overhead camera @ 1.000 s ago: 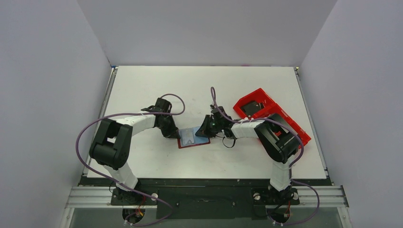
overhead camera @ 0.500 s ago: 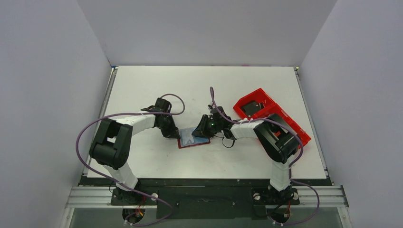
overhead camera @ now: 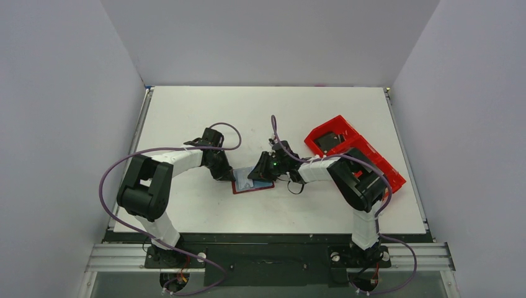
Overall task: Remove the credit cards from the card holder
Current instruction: Remove the credit card from the card holder.
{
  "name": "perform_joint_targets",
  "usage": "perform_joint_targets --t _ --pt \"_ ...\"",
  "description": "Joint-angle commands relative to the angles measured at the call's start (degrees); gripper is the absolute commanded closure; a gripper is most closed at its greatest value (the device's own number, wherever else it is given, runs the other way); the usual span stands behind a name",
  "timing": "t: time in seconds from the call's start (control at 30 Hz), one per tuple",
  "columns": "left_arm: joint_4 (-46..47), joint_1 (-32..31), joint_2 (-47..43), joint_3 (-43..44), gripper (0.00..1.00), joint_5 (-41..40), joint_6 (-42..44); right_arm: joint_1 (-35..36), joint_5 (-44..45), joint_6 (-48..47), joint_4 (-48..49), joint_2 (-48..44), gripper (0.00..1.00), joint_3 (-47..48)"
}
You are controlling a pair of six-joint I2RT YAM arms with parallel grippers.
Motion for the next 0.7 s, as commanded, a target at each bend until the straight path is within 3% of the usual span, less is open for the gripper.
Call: perform_joint_targets --t 0.0,0.2,0.67 --pt "-1.3 -0.1 4.6 -2.2 1.0 -8.0 1.8 0.7 -0.6 0.3 2.6 1.9 0.84 0.9" --pt "-1.3 -0.1 4.6 -2.4 1.0 -8.2 1.6 0.6 -0.3 0.0 2.2 1.7 1.0 0.6" --pt "-1.8 0.0 4.9 -2.9 1.0 -9.2 1.4 -2.2 2.9 -2.4 -1.8 -2.6 1.0 -1.7"
